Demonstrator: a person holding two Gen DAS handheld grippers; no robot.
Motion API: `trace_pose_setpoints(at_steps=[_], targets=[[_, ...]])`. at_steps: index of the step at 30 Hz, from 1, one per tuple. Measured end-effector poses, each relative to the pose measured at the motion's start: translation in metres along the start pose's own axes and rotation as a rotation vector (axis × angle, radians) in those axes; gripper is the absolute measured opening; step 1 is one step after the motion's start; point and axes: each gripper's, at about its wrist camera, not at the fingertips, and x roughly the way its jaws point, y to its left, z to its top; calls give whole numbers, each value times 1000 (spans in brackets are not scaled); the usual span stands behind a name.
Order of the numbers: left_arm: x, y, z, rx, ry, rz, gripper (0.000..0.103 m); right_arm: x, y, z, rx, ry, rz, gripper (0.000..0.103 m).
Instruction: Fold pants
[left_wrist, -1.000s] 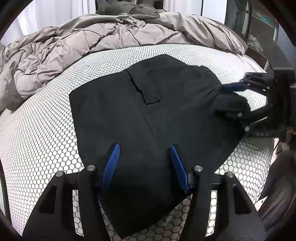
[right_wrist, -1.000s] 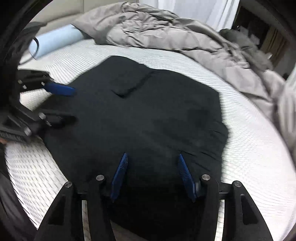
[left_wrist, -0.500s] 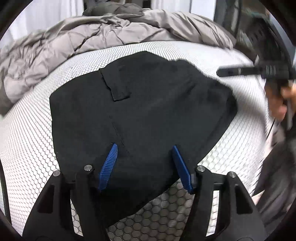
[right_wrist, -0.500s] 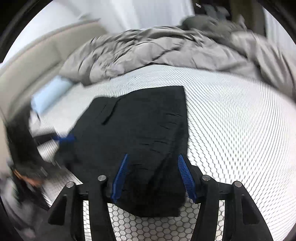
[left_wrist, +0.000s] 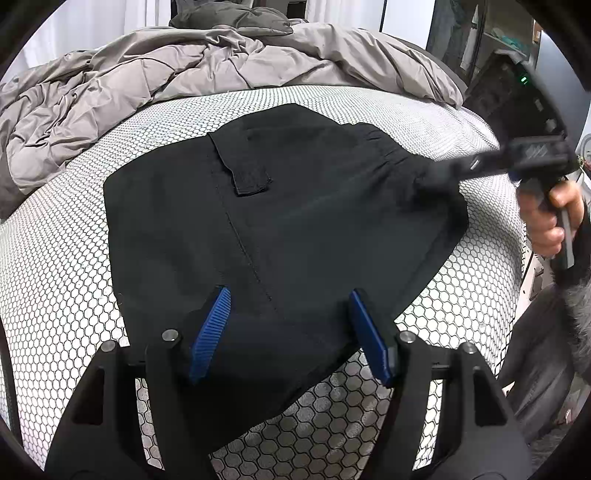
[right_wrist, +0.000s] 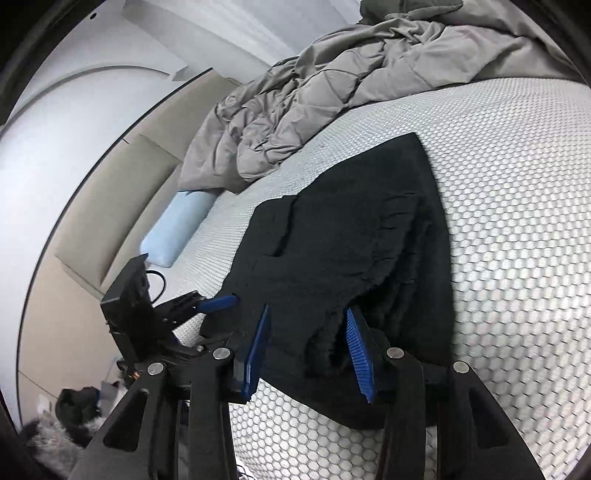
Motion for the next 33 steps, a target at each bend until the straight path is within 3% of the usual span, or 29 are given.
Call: trace_pose_setpoints(at_steps=[1, 3, 6, 9, 12, 14, 16, 18, 19, 23, 25, 27, 29, 31, 33], targets=[[0, 0, 0, -2, 1, -3, 64, 5, -2, -1, 2, 23, -25, 42], [0, 2, 1, -4, 1, -8, 64, 17, -6, -5, 7, 61, -81, 12], [-3, 4, 2, -14, 0, -18, 64, 11, -4, -6, 13, 52, -113, 6], [-3, 5, 0, -17, 7, -21, 64, -6, 11, -12, -30, 42, -82, 5], [-4, 6, 0, -18, 11, -21, 64, 7, 3, -22, -32, 98, -152, 6], [-10, 8, 2, -33, 6, -30, 64, 14, -8, -24, 10, 123, -146, 6], [-20, 16, 3, -69, -14, -54, 64, -4, -3, -18, 9, 70, -130, 16], [-30, 30, 4, -119, -44, -64, 64, -26, 1, -14, -21, -26, -174, 42], [-33, 40, 4, -154, -52, -55, 64, -31, -2, -13, -10, -47, -173, 43], [-30, 79, 2, -324, -35, -15, 64, -11, -30, -12, 82, 5, -153, 43], [-27, 93, -1, -381, -18, -6, 64, 2, -38, -11, 103, 34, -148, 31], [-26, 101, -3, -403, -17, -6, 64, 0, -32, -6, 83, 10, -150, 16], [-25, 104, -4, -409, -13, -1, 64, -10, -19, -3, 39, -14, -136, 14], [-24, 107, -6, -411, -2, -6, 64, -18, -13, -5, 4, -15, -173, 14], [-21, 108, -6, -413, 11, -13, 64, -8, -22, -10, -9, 28, -350, 23]])
